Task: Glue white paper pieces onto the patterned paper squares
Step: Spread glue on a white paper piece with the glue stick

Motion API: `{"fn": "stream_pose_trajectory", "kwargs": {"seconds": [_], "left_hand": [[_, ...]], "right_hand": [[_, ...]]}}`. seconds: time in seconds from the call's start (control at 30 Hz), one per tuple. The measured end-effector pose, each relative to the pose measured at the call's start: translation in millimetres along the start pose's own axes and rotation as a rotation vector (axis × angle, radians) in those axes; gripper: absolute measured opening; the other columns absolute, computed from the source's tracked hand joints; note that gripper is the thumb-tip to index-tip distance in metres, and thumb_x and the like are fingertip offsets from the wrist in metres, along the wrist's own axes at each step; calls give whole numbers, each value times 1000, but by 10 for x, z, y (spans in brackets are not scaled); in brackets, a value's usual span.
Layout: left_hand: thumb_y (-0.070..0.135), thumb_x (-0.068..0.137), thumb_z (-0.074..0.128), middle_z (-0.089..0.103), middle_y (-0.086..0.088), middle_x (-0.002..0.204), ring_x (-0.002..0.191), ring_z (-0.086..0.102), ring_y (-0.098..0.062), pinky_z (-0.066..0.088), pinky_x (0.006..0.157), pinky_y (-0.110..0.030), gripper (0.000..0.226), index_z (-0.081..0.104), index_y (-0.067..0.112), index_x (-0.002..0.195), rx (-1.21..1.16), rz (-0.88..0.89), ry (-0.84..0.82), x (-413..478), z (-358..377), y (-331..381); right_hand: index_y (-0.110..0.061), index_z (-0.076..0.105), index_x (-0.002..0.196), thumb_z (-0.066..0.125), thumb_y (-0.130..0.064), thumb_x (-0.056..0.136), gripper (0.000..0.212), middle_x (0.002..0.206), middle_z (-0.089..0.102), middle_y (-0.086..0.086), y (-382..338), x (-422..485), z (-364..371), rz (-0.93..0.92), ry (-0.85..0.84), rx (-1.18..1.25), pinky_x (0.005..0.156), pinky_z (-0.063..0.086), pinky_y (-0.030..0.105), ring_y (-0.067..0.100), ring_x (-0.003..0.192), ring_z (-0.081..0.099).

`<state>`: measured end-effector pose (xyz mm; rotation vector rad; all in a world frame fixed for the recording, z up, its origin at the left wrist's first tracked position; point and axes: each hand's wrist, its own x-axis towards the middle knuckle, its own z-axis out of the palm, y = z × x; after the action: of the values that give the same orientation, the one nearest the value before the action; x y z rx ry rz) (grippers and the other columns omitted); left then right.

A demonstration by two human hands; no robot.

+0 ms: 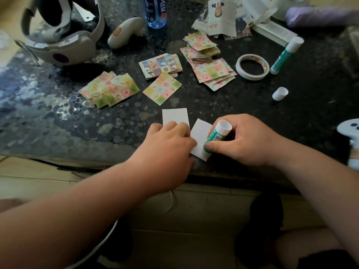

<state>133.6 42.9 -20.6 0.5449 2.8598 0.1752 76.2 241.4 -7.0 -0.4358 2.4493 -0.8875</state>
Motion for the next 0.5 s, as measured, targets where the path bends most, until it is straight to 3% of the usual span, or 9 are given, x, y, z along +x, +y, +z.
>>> {"fn": "stream_pose_trajectory", "kwargs": {"seconds": [0.1,0.2,0.33,0.5], "left_hand": [[68,84,46,55,4,125,115,54,-23,46,95,-45,65,61,25,130,92,41,-36,-359,90,121],[75,75,45,61,-4,121,107,60,-27,53,87,-47,86,63,12,131,101,-3,-12,-549,237,188],[76,78,43,56,-3,129,114,55,-26,49,94,-47,85,55,17,138,87,-39,-23,-513,193,206],[78,87,43,30,1,151,135,34,-24,31,111,-46,84,27,27,153,96,-36,-65,-463,162,169]], "right_hand": [[-24,73,91,81,-37,81,18,88,74,-8,-17,-4,-1,3,-8,-2,84,58,46,10,86,70],[-23,73,89,81,-37,82,18,87,74,-7,-44,13,-10,4,-20,-33,83,58,46,10,85,70],[-24,73,86,82,-35,81,14,84,75,-11,-68,30,4,6,-7,-25,82,59,41,5,81,70],[-24,73,88,81,-35,82,15,85,74,-10,-88,37,11,14,-14,-20,83,58,41,7,83,69]]}}
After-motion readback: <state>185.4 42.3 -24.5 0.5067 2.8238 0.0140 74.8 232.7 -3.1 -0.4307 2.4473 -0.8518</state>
